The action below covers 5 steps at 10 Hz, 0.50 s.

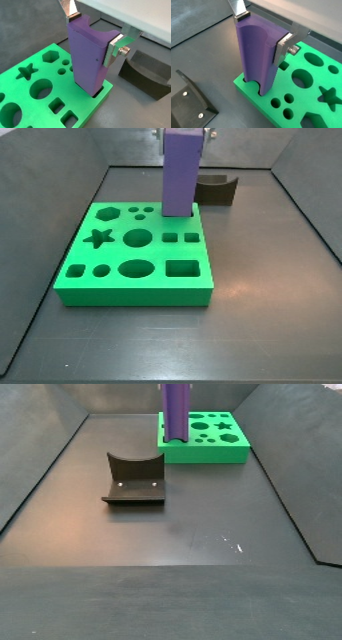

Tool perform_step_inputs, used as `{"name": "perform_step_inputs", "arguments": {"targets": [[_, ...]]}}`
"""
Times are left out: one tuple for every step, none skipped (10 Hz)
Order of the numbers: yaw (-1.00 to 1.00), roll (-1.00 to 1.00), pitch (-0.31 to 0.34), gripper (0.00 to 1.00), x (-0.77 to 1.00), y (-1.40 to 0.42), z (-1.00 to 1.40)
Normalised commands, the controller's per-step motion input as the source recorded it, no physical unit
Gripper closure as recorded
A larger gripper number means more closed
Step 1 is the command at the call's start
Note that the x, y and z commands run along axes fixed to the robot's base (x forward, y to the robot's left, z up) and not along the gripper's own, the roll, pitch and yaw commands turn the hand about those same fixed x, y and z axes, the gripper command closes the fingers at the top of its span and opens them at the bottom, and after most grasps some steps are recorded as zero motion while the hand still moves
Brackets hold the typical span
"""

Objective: Insert the arch object.

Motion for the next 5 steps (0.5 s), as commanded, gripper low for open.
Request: {"name": "perform_step_inputs", "arguments": {"targets": [[0.01,-0.09,-0.039,1.00,0.20,0.00,-0.35],[0.00,-0.10,-0.019,1.00,0.18,-0.01,-0.27],[0.00,-0.13,-0.033,1.00,0.13,-0.04,-0.25],[0.00,-0.11,-0.121,1.00,0.00,0.00,-0.35],[0.00,-0.09,-0.166,1.00,0.00,0.00,-0.43]]}}
